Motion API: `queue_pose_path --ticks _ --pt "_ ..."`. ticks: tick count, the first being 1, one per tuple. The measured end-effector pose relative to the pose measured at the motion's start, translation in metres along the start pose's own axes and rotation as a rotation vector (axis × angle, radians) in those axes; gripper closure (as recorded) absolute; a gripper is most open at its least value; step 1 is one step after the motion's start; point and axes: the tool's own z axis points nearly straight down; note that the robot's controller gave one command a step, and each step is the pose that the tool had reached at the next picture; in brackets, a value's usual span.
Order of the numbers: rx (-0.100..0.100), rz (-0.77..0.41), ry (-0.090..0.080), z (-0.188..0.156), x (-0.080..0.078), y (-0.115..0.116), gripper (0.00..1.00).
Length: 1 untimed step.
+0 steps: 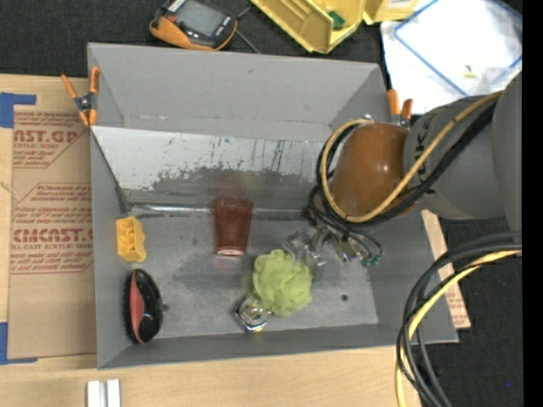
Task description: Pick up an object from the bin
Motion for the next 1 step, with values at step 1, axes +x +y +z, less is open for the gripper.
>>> queue_pose_path --ticks 1 --pt "-0.001 -0.037 0.007 0.0007 0.0406 0.0043 0.00"
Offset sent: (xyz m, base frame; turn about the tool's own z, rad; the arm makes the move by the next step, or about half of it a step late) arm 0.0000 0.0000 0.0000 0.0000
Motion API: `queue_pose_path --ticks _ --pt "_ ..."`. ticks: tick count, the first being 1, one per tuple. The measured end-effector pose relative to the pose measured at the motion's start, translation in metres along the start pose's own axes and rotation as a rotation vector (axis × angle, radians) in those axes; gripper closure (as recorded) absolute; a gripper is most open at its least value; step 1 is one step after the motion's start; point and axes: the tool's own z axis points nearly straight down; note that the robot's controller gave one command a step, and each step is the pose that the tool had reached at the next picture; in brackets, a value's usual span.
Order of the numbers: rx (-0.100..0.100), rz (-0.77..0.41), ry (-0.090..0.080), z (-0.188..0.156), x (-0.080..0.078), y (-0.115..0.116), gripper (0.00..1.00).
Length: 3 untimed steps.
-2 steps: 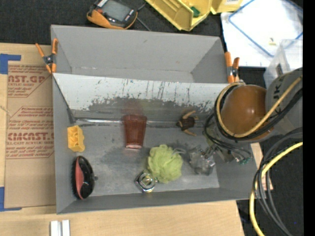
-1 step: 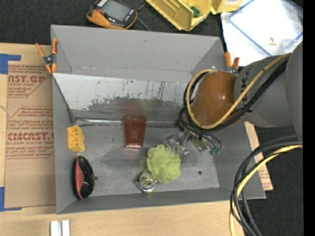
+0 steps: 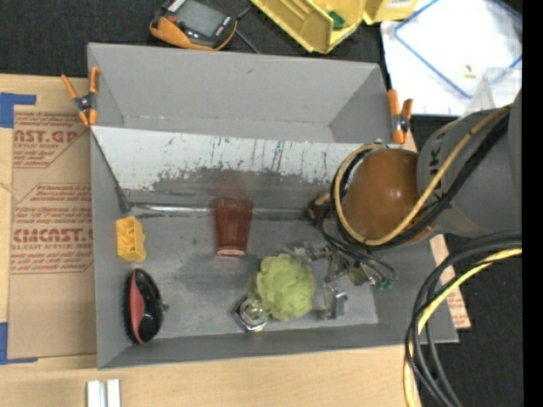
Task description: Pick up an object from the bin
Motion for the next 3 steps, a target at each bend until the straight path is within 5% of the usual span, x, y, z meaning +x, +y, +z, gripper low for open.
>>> queue_pose_path --ticks 1,2,3 --pt "0.001 0.000 -0.002 0.000 -0.001 0.000 0.00" --pt "-0.001 0.199 -0.004 0.000 -0.019 0.000 0.00" --pt "-0.002 0.269 -0.003 -0.001 0.010 0.005 0.00"
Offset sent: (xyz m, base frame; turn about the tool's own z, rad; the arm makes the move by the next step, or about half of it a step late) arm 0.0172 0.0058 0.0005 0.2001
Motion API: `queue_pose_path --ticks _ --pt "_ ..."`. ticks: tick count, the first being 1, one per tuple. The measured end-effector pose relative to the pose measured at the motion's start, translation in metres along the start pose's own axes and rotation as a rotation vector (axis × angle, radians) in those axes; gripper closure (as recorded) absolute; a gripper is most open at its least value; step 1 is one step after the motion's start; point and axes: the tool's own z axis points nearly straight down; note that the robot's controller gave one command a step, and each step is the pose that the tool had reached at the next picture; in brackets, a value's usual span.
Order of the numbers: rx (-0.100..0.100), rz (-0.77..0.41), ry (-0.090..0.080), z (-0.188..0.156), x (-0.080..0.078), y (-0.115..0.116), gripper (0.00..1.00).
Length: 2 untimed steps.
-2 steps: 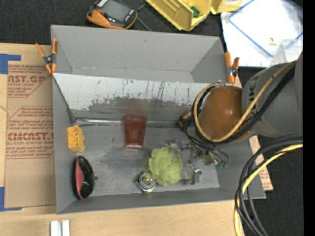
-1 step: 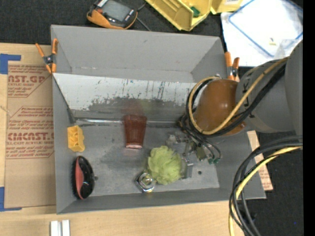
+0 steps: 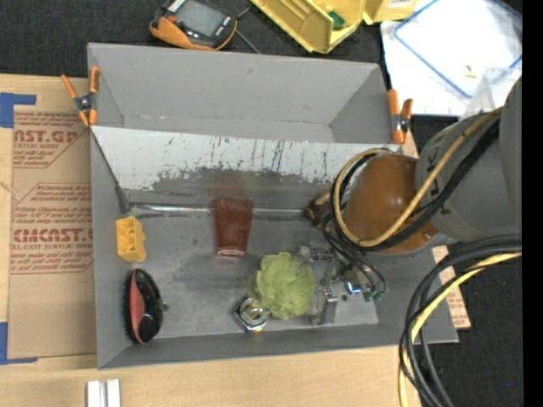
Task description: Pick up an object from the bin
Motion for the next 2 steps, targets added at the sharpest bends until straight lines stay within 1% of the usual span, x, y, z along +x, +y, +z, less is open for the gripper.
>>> queue_pose_path --ticks 1,2 --pt "0.000 -0.030 -0.006 0.000 -0.032 0.033 0.00" --pt "0.001 0.214 -0.002 0.000 -0.015 0.033 1.00"
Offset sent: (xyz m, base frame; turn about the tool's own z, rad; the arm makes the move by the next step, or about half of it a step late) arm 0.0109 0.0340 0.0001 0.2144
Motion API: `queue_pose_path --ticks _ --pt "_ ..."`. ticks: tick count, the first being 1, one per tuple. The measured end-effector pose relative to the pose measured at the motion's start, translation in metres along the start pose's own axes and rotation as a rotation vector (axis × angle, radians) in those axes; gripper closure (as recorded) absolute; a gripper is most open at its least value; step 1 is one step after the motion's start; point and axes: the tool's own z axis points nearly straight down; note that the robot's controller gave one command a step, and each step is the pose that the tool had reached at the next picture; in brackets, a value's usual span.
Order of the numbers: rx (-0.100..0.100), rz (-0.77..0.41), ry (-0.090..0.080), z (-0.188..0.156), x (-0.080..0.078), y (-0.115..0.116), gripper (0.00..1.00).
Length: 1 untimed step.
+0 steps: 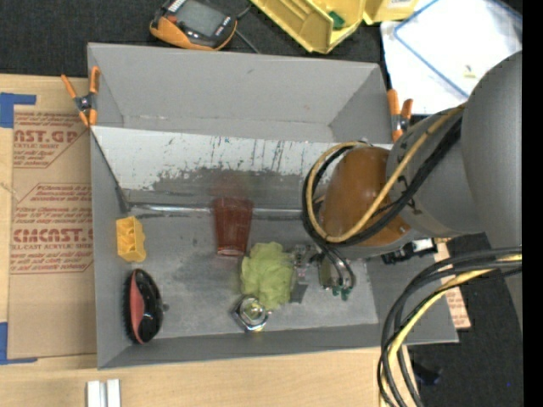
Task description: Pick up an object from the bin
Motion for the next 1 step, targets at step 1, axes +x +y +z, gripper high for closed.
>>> queue_pose_path --ticks 1 --pt "0.000 0.000 0.000 0.0000 0.0000 -0.0001 1.00"
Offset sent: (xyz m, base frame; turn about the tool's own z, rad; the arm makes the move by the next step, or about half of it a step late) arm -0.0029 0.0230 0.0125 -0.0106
